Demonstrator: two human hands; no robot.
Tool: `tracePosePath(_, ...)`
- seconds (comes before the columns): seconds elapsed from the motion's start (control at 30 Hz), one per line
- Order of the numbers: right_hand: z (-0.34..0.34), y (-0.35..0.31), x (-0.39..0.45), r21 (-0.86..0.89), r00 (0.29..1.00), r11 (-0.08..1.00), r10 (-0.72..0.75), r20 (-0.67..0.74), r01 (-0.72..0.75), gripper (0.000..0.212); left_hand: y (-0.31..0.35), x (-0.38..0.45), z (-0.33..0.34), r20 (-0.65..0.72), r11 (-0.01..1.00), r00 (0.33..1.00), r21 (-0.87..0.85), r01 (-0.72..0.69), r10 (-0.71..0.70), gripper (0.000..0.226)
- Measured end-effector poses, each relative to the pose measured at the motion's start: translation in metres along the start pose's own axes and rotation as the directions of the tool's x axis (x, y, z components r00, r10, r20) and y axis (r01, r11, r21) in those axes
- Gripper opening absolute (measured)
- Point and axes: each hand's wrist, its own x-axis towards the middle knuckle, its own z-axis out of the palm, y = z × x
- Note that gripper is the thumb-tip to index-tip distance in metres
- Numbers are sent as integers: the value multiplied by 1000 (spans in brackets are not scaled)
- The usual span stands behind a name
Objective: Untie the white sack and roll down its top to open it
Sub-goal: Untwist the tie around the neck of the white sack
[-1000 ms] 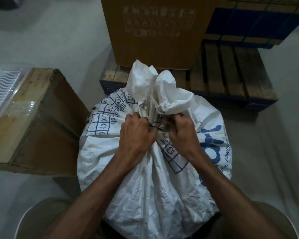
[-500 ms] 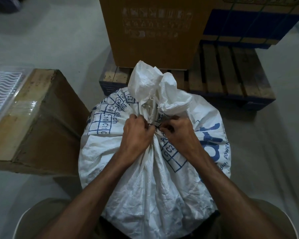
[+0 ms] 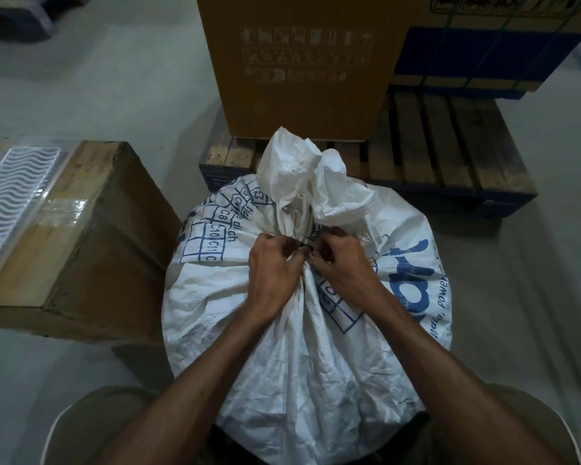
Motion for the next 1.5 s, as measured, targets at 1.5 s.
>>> tracePosePath(1.5, -5, 6, 6, 450, 966, 858, 254, 47, -247, 12, -4, 15, 22, 65, 927, 978, -310, 210, -200, 16)
